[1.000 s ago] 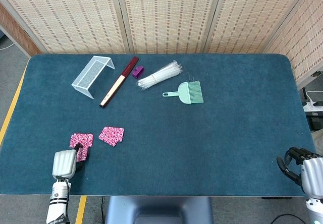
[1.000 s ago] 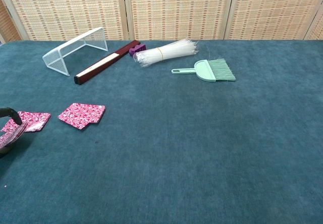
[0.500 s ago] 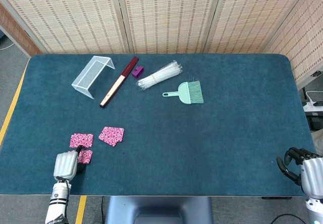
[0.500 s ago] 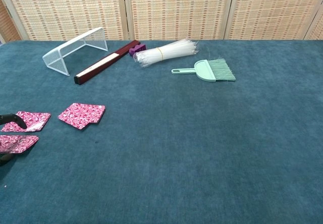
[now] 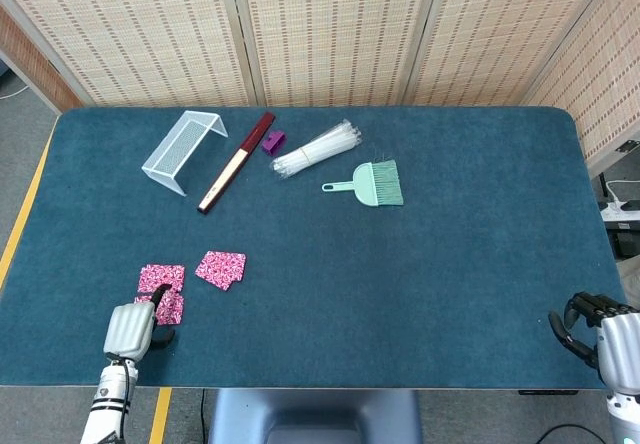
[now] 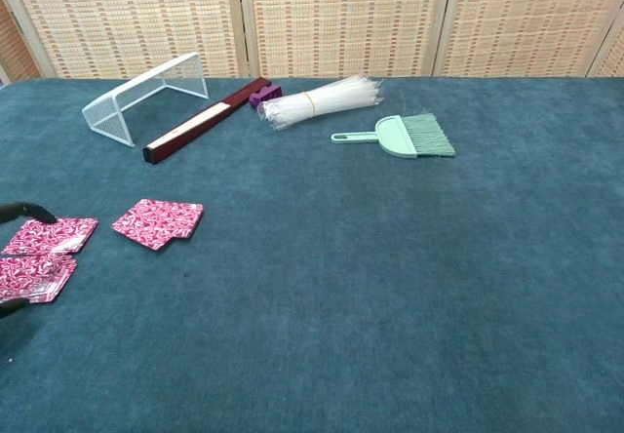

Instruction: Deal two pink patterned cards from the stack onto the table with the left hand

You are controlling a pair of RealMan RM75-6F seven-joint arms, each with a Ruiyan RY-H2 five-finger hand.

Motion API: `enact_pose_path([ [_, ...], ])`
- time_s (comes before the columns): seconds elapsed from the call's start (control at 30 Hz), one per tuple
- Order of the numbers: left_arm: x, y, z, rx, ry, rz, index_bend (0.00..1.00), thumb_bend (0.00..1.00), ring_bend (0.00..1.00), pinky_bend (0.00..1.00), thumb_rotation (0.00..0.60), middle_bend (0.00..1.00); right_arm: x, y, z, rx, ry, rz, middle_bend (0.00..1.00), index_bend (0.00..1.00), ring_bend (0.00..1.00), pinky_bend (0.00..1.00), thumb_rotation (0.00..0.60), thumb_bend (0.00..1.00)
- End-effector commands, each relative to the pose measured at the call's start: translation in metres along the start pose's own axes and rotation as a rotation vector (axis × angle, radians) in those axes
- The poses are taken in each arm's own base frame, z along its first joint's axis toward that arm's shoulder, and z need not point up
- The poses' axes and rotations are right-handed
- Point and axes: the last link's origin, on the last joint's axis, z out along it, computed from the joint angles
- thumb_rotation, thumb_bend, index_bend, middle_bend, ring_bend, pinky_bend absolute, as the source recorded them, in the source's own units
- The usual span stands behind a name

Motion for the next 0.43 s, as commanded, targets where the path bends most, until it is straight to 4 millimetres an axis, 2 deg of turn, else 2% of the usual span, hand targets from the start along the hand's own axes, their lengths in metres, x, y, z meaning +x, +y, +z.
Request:
enact_pose_path([
  [0.03,0.032,-0.009,-0.01,-0.05,0.1,-0.033,0.19,0.24,1.0,1.0,0.6,0.98,0.0,0.0,0.0,-0.001,0.002,0.002,0.7,0.75,0.73,0.91,0.6,0.23],
  [0.13,0.053,-0.027,-0.012,-0.054,0.224,-0.055,0.18,0.24,0.96,0.99,0.6,0.89,0.0,0.0,0.001,-0.003,0.007,0.001,0.7,0.75,0.73,0.91,0.6,0.23],
  [0.23,0.066,-0.049,-0.015,-0.048,0.326,-0.082,0.12,0.24,0.78,0.83,0.6,0.72,0.0,0.001,0.002,-0.01,0.008,-0.006,0.7,0.75,0.73,0.91,0.6,0.23],
  [0.3,0.069,-0.059,-0.017,-0.052,0.354,-0.085,0.08,0.24,0.65,0.71,0.6,0.61,-0.001,0.001,0.002,-0.013,0.008,-0.009,0.7,0.75,0.73,0.91,0.6,0.23],
  [0.37,0.067,-0.068,-0.021,-0.043,0.379,-0.081,0.06,0.25,0.56,0.63,0.6,0.53,-0.002,0.001,0.003,-0.017,0.009,-0.014,0.7,0.75,0.73,0.91,0.6,0.23],
  [0.43,0.064,-0.074,-0.022,-0.037,0.398,-0.077,0.05,0.25,0.52,0.6,0.6,0.51,-0.003,0.001,0.003,-0.02,0.005,-0.019,0.7,0.75,0.73,0.91,0.6,0.23],
])
